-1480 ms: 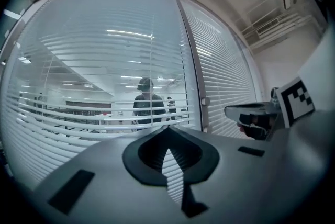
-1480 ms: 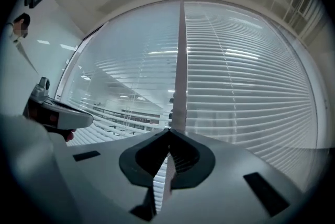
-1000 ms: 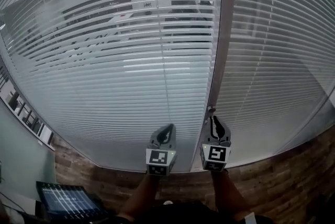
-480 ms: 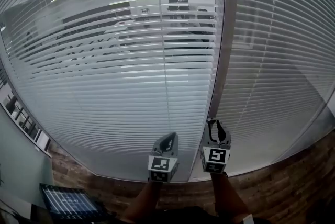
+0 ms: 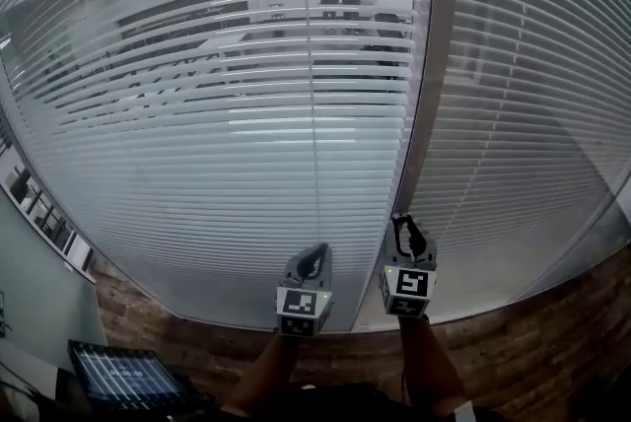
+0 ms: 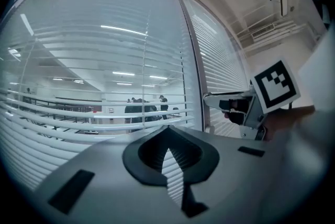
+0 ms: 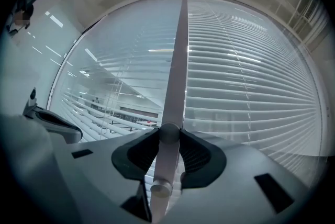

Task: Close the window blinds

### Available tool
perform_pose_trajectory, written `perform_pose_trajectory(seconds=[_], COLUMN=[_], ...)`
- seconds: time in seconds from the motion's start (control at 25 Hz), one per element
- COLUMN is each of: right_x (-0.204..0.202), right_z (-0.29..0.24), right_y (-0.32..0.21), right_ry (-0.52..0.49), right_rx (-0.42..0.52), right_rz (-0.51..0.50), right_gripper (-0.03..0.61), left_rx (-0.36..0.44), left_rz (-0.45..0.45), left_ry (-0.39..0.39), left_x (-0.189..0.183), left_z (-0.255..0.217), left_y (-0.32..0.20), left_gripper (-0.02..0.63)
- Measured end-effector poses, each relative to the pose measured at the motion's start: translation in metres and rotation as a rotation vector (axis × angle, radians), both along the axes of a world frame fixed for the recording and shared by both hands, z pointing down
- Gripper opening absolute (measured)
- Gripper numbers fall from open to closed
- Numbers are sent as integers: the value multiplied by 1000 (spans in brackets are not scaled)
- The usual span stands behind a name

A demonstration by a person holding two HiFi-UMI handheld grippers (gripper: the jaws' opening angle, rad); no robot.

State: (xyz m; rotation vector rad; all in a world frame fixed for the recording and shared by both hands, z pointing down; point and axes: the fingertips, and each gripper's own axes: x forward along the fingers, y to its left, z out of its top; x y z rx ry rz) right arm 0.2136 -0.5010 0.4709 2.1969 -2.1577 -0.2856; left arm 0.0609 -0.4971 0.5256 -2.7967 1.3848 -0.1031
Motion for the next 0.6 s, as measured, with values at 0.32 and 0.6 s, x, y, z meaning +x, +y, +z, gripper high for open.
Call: perform_pose_trajectory(seconds=[0.32, 0.6], right_x=[-7, -12], right_z=[0, 6], right_y=[3, 4], right_ry=[407, 900], right_rx=[-28, -52], right_rz=[-5, 9], right_gripper=[124, 124], left_rx=[3, -15], left_rz=[2, -8], left_ry=[-17, -1], left_x=[-4, -9], left_z=[3, 9], left_y=[3, 5], left_gripper=[-8, -8])
